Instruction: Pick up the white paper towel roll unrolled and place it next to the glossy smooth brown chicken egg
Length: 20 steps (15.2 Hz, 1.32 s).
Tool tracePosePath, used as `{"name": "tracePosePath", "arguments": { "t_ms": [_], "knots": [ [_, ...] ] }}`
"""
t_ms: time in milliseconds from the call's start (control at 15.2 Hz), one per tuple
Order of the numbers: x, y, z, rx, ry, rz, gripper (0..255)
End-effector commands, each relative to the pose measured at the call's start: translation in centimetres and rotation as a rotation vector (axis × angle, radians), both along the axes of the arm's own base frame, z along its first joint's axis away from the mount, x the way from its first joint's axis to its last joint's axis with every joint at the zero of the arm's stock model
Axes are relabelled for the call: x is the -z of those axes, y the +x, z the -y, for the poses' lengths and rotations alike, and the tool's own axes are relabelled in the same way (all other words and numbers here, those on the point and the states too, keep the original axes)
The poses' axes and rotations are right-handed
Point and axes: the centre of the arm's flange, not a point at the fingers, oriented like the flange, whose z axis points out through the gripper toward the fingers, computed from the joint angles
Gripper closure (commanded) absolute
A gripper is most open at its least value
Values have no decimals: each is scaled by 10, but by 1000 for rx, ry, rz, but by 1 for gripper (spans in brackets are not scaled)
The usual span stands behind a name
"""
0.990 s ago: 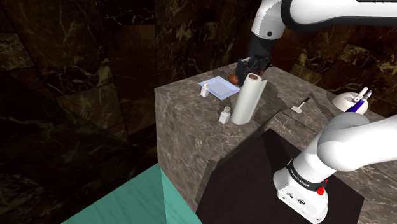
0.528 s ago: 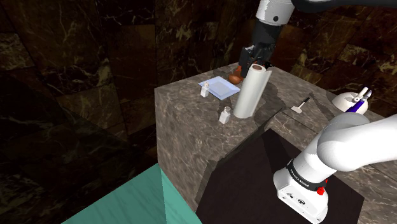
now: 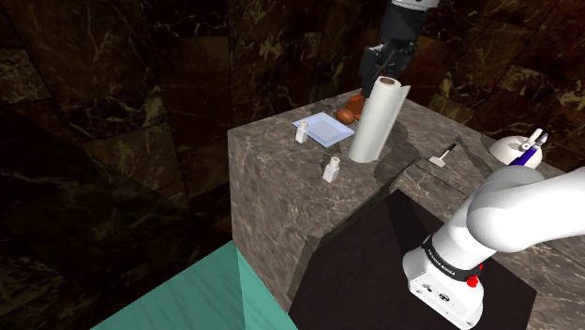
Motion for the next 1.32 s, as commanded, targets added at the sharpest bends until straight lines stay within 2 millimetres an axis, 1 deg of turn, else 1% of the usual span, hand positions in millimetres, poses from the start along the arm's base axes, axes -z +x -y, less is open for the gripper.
{"name": "tracePosePath", "arguments": {
  "t_ms": [0,792,1254],
  "knots": [
    [-10,0,-1,0,0,0,255],
    [-72,0,-1,0,0,0,255],
    [-73,36,85,0,0,0,255]
  ]
}}
